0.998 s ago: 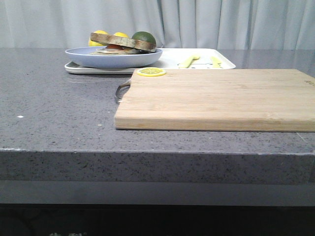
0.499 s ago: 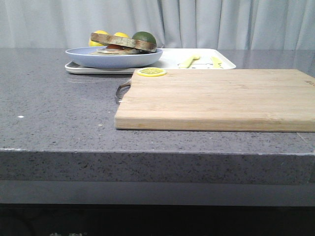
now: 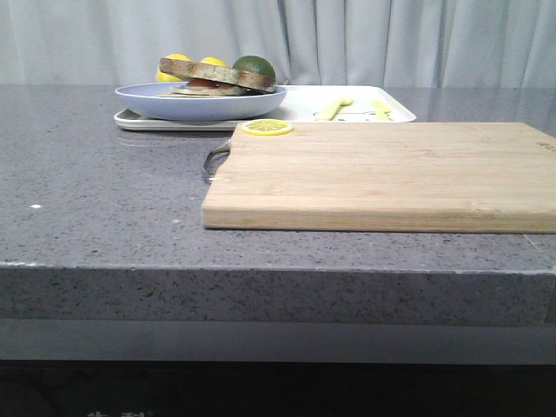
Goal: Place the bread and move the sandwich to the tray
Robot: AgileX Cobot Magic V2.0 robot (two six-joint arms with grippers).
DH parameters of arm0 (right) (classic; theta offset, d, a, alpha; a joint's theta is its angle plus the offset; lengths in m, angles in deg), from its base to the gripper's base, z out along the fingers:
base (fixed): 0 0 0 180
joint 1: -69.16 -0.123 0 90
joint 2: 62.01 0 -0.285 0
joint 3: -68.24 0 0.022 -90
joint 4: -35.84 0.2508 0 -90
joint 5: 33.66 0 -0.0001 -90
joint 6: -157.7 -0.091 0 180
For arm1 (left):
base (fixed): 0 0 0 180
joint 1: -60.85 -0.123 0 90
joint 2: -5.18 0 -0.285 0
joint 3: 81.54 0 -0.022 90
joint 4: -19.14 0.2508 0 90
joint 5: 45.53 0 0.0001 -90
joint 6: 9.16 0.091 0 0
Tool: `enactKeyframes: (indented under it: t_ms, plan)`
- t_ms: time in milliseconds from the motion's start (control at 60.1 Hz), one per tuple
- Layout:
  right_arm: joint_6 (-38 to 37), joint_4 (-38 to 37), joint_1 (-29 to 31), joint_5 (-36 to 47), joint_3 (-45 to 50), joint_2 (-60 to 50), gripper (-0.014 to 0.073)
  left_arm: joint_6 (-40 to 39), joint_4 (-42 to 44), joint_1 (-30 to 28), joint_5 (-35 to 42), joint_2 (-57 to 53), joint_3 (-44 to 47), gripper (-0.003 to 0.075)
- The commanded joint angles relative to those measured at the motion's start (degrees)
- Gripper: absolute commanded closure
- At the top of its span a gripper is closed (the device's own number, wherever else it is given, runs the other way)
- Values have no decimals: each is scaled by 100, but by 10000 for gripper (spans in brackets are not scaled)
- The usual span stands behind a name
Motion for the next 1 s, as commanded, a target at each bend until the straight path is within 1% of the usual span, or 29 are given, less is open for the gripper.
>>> enactKeyframes:
  t_ms: [0, 665, 732, 815, 865, 981]
  plan:
    - [65, -57, 73, 823, 173, -191, 662, -61, -51, 37, 464, -112, 25, 738]
    - [38, -94, 105, 660, 223, -226, 662, -61, -51, 37, 464, -112, 25, 738]
    - [-235, -355, 135, 673, 223, -226, 662, -61, -51, 37, 464, -112, 25, 738]
    - [-916, -998, 137, 673, 223, -226, 662, -61, -51, 37, 464, -112, 25, 738]
    - [-1198, -1190, 137, 673, 223, -226, 662, -61, -51, 37, 464, -112, 25, 738]
    - [-1286, -1248, 137, 673, 223, -226, 662, -61, -51, 37, 464, -112, 25, 738]
